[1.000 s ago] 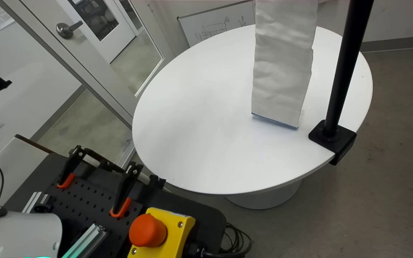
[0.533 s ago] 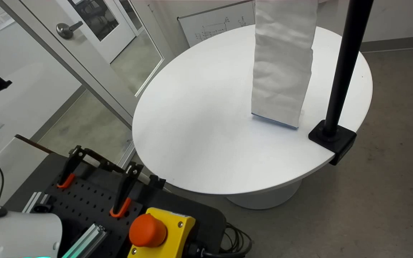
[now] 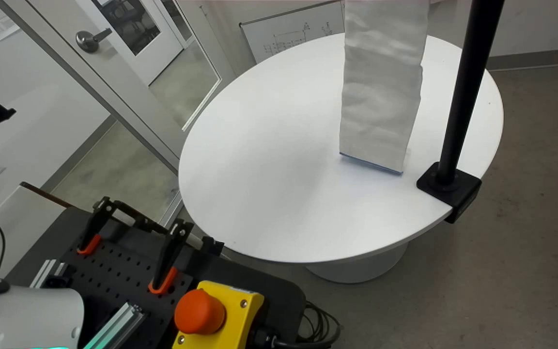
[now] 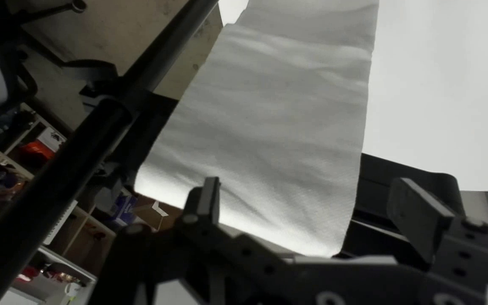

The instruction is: Take the white cloth off the black pole, put it down, pick it back up and put it on the black pole again

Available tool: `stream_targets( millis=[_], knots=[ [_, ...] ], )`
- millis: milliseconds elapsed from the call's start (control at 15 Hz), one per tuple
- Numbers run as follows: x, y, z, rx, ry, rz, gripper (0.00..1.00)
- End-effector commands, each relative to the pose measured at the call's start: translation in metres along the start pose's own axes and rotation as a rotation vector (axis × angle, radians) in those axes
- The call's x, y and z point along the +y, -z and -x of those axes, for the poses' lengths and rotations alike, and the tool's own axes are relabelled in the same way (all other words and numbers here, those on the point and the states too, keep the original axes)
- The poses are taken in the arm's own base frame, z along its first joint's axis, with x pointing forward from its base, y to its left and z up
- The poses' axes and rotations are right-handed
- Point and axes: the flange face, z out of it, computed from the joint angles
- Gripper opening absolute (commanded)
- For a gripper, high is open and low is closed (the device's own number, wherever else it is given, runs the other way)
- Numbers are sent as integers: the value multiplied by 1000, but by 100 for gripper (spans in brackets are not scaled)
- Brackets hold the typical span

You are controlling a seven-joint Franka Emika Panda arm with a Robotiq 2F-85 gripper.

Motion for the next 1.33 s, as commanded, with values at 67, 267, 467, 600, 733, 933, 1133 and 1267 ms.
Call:
stream_targets(
  millis=[67, 267, 467, 600, 733, 933, 1133, 1267],
  knots=[
    [-10, -17, -22, 42, -41, 34, 100],
    [-16, -23, -29, 62, -60, 49, 100],
    [-20, -28, -33, 74, -75, 63, 100],
    [-21, -31, -34, 77, -82, 70, 82],
    [-22, -34, -34, 78, -92, 73, 68],
    [-21, -36, -34, 76, -104, 77, 45],
    [-21, -34, -35, 80, -108, 76, 23],
    [-25, -33, -34, 82, -105, 70, 10]
  ],
)
